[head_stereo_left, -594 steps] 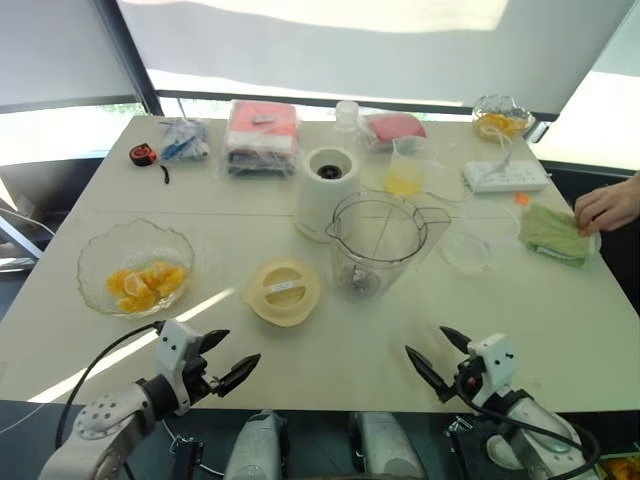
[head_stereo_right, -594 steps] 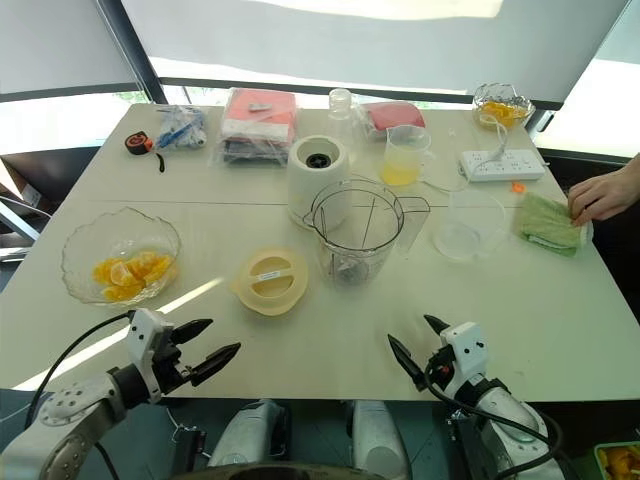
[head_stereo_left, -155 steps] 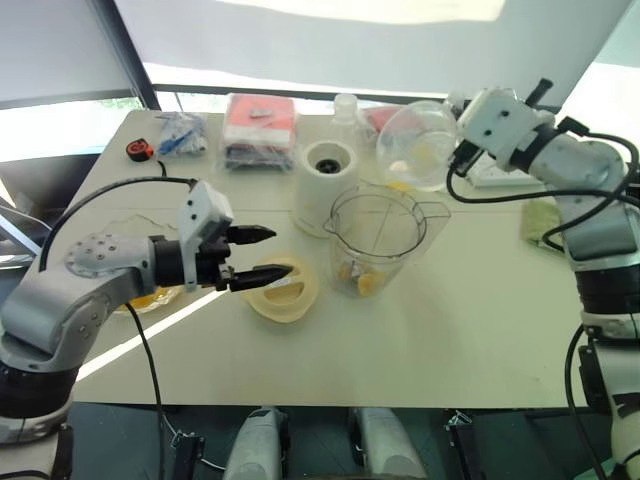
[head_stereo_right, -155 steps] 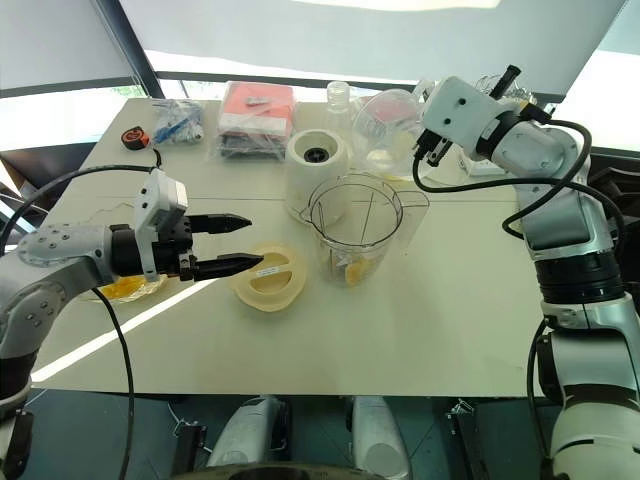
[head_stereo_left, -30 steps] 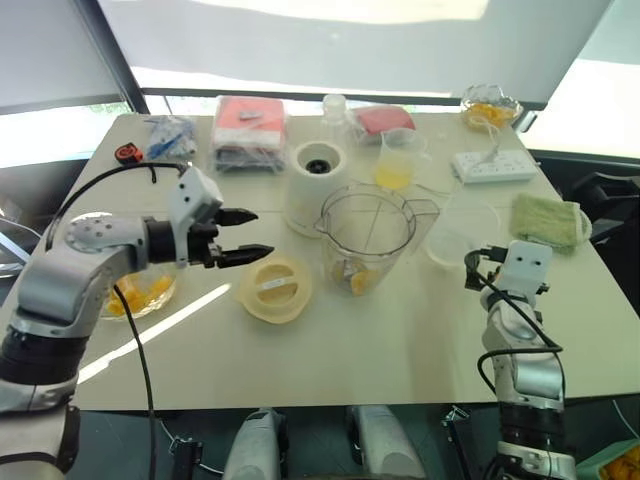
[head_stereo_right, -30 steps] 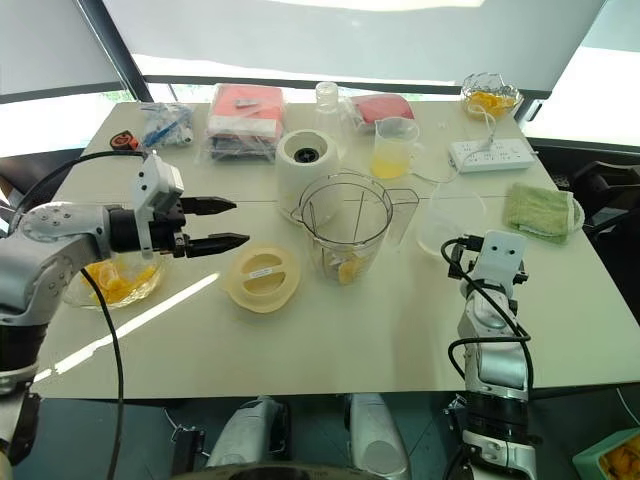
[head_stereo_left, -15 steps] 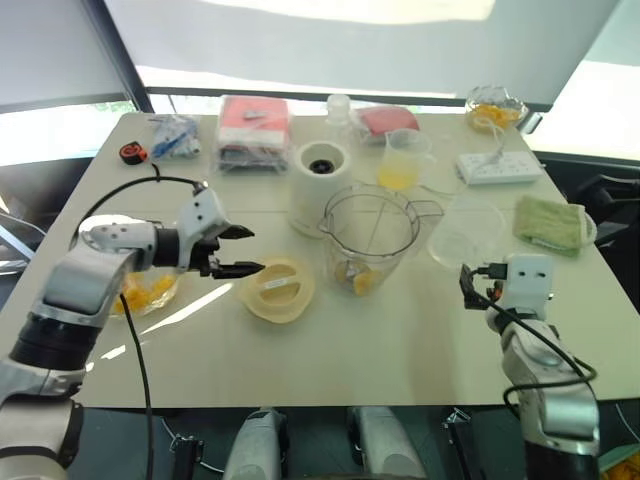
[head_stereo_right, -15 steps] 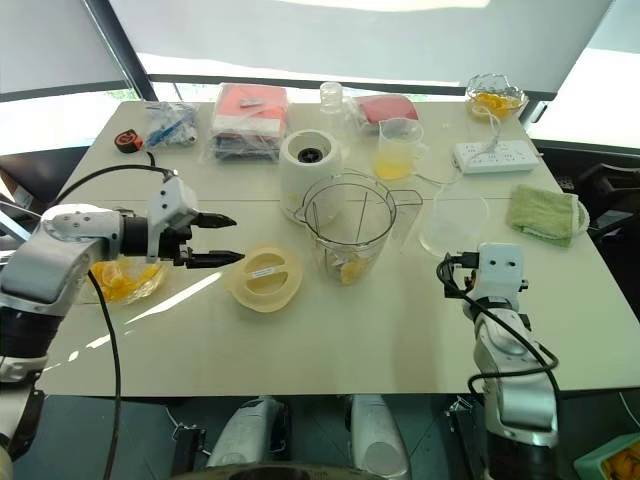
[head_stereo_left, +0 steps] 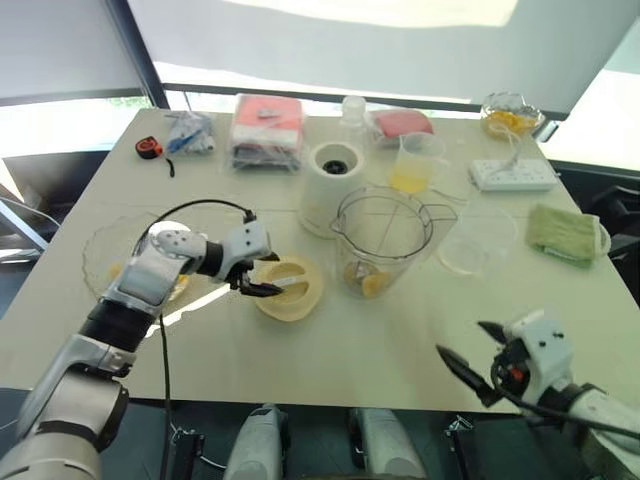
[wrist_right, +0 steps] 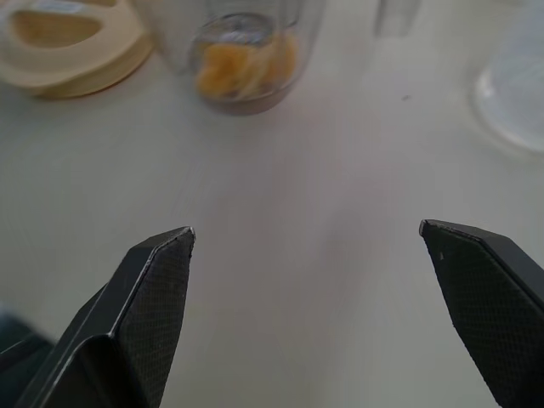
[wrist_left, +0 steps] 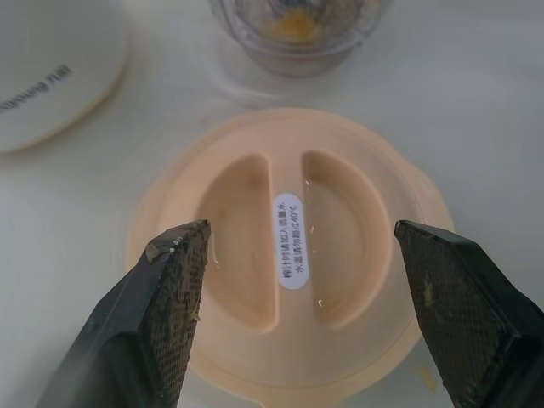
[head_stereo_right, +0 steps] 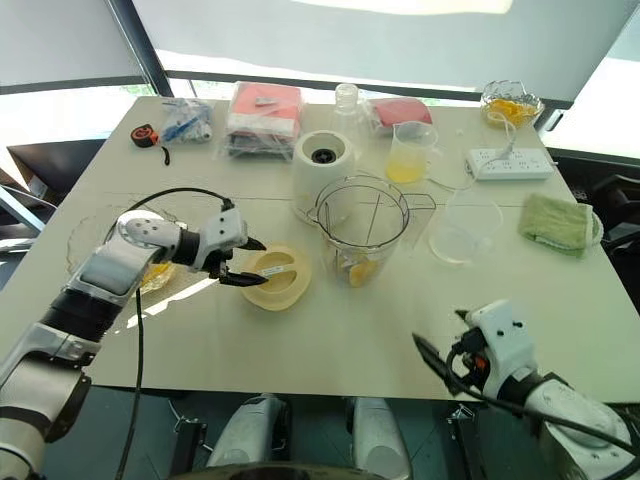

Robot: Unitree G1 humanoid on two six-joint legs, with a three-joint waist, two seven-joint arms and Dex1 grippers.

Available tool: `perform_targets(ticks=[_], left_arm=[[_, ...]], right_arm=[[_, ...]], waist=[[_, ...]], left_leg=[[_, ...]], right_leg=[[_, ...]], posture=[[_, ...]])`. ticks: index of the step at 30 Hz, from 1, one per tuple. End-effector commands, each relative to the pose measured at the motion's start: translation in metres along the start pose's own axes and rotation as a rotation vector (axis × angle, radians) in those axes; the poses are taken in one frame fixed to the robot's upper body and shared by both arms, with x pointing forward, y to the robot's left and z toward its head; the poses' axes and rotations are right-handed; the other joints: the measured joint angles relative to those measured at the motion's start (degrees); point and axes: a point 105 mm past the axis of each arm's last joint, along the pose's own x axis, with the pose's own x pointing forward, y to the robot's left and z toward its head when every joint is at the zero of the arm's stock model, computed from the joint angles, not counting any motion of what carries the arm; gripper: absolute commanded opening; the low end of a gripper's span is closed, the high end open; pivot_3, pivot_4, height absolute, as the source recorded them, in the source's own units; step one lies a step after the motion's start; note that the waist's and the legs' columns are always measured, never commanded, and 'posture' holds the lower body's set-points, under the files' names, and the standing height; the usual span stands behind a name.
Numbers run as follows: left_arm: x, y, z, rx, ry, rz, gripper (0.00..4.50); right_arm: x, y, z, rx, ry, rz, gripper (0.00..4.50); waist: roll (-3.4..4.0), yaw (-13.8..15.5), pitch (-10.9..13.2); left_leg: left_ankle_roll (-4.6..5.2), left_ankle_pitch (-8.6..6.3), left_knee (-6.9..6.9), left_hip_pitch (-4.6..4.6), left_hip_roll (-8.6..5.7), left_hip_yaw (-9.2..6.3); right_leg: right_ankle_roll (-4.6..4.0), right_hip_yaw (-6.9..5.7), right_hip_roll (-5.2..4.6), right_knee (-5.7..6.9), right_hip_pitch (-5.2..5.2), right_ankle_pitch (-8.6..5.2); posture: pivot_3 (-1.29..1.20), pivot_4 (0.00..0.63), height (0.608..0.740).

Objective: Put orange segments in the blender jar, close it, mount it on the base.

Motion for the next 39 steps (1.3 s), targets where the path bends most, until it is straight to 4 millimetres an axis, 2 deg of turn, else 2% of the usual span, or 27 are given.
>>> perform_targets(ticks=[1, 5, 9, 13, 18, 21, 26, 31, 36, 39], left_arm=[[0.009, 0.006, 0.004, 0.003, 0.072, -0.009, 3.6], [0.02, 0.015, 0.001, 0.017, 0.115, 0.027, 3.6], [0.028, 0.013, 0.001, 0.003, 0.128, 0.007, 3.6], [0.035, 0.008, -0.009, 0.009, 0.184, -0.008, 3.6], [0.042, 0.003, -0.016, -0.036, 0.219, -0.015, 3.6], [0.043, -0.002, -0.016, -0.035, 0.22, -0.025, 2.75], [0.043, -0.006, -0.015, -0.044, 0.215, -0.02, 0.3], [0.034, -0.005, -0.012, -0.056, 0.212, -0.011, 0.24], [0.013, 0.006, 0.006, -0.026, 0.166, 0.033, 0.24], [-0.028, 0.035, 0.045, 0.069, 0.095, 0.121, 0.24]], right_arm=[[-0.01, 0.003, 0.013, -0.026, -0.021, 0.051, 4.45], [-0.011, -0.001, 0.018, -0.055, -0.017, 0.087, 4.45], [-0.007, 0.002, 0.041, -0.068, -0.113, 0.134, 4.45], [-0.003, 0.002, 0.066, -0.078, -0.22, 0.143, 4.45], [0.0, 0.008, 0.07, -0.073, -0.236, 0.177, 4.45], [0.002, 0.008, 0.068, -0.075, -0.221, 0.182, 4.5], [0.006, 0.006, 0.067, -0.088, -0.203, 0.183, 4.5], [0.01, 0.001, 0.066, -0.091, -0.191, 0.178, 4.5], [0.017, -0.002, 0.062, -0.073, -0.189, 0.168, 4.5], [0.021, -0.004, 0.059, -0.066, -0.184, 0.161, 4.5]], waist=[[-0.11, -0.07, -0.03], [-0.24, -0.12, -0.06], [-0.24, -0.1, -0.05], [-0.26, 0.04, -0.07], [-0.29, 0.04, -0.14], [-0.29, 0.04, -0.18], [-0.3, -0.01, -0.3], [-0.32, -0.18, -0.3], [-0.34, -0.17, -0.29], [-0.43, -0.02, -0.22]], left_leg=[[0.0, 0.0, 0.03, 0.0, 0.01, 0.0], [0.0, 0.0, 0.13, 0.0, -0.01, -0.01], [0.01, 0.0, 0.0, -0.01, 0.01, -0.05], [0.01, 0.0, 0.01, -0.05, 0.0, -0.08], [0.01, 0.0, 0.02, -0.02, -0.01, -0.08], [0.01, 0.0, 0.02, 0.0, -0.01, -0.08], [0.01, 0.0, 0.02, 0.04, 0.0, -0.08], [0.01, 0.0, 0.02, 0.03, 0.0, -0.07], [0.01, 0.0, 0.02, 0.01, 0.01, -0.08], [0.01, 0.0, 0.02, -0.03, 0.02, -0.09]], right_leg=[[0.0, 0.0, 0.0, 0.0, 0.0, 0.0], [0.0, 0.05, -0.01, -0.05, 0.07, -0.01], [-0.03, 0.03, 0.04, -0.04, 0.01, 0.0], [-0.01, 0.01, 0.03, -0.05, 0.01, 0.0], [-0.01, 0.02, 0.01, -0.04, 0.05, 0.0], [-0.02, 0.02, 0.0, -0.04, 0.06, 0.0], [-0.02, 0.03, 0.0, -0.03, 0.1, 0.0], [-0.02, 0.03, 0.0, -0.05, 0.1, 0.0], [-0.02, 0.02, 0.02, -0.03, 0.06, 0.0], [-0.02, 0.02, 0.02, -0.03, 0.01, 0.0]], posture=[[0.0, 0.15, 0.74], [0.0, 0.15, 0.74], [0.0, 0.15, 0.74], [0.0, 0.15, 0.74], [0.0, 0.15, 0.74], [0.0, 0.15, 0.74], [0.0, 0.15, 0.74], [0.0, 0.15, 0.74], [0.0, 0.15, 0.74], [0.0, 0.15, 0.74]])
